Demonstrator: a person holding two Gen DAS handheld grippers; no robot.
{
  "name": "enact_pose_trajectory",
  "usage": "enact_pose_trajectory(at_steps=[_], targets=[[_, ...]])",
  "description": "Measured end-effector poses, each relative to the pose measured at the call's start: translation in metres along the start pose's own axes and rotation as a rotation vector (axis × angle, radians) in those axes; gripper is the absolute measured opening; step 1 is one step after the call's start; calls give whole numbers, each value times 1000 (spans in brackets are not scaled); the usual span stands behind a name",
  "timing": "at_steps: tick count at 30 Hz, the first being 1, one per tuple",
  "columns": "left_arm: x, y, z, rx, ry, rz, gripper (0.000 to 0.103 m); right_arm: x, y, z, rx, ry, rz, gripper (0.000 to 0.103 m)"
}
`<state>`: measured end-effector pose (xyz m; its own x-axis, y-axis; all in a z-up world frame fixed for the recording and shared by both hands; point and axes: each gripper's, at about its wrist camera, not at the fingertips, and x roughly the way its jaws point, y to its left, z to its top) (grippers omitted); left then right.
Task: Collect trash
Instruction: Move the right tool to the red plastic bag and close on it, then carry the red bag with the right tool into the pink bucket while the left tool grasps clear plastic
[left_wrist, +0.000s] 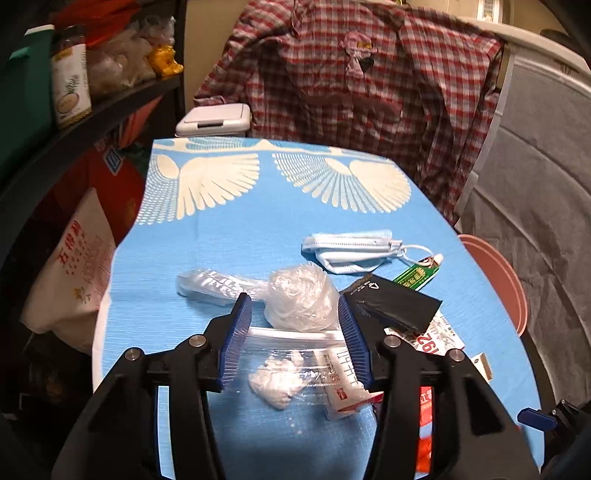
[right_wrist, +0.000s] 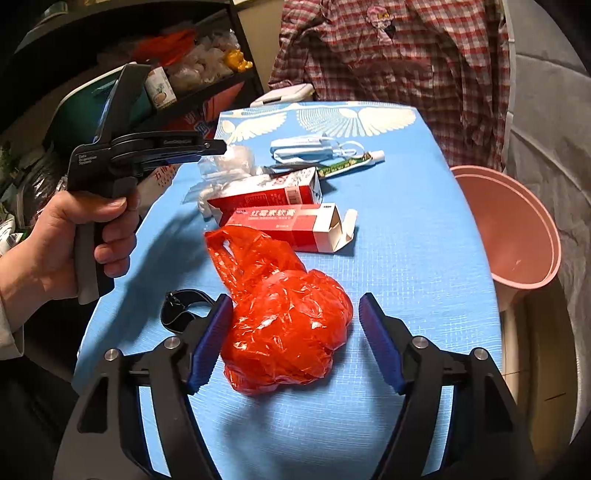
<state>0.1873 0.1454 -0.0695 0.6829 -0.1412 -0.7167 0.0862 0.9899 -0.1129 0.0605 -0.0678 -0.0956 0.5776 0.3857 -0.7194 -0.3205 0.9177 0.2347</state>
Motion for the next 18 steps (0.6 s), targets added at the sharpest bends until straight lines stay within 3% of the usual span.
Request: enact_pose_trajectory(at_steps=[9, 12, 18], targets=[[23, -5, -1, 1, 58, 32, 48, 9, 3, -1, -8, 32, 53, 68], [22, -5, 0, -3, 62, 19, 36, 7, 4, 0, -8, 25, 57, 61], [16, -6, 2, 5, 48, 22, 31, -2, 6, 1, -14, -1, 57, 52]])
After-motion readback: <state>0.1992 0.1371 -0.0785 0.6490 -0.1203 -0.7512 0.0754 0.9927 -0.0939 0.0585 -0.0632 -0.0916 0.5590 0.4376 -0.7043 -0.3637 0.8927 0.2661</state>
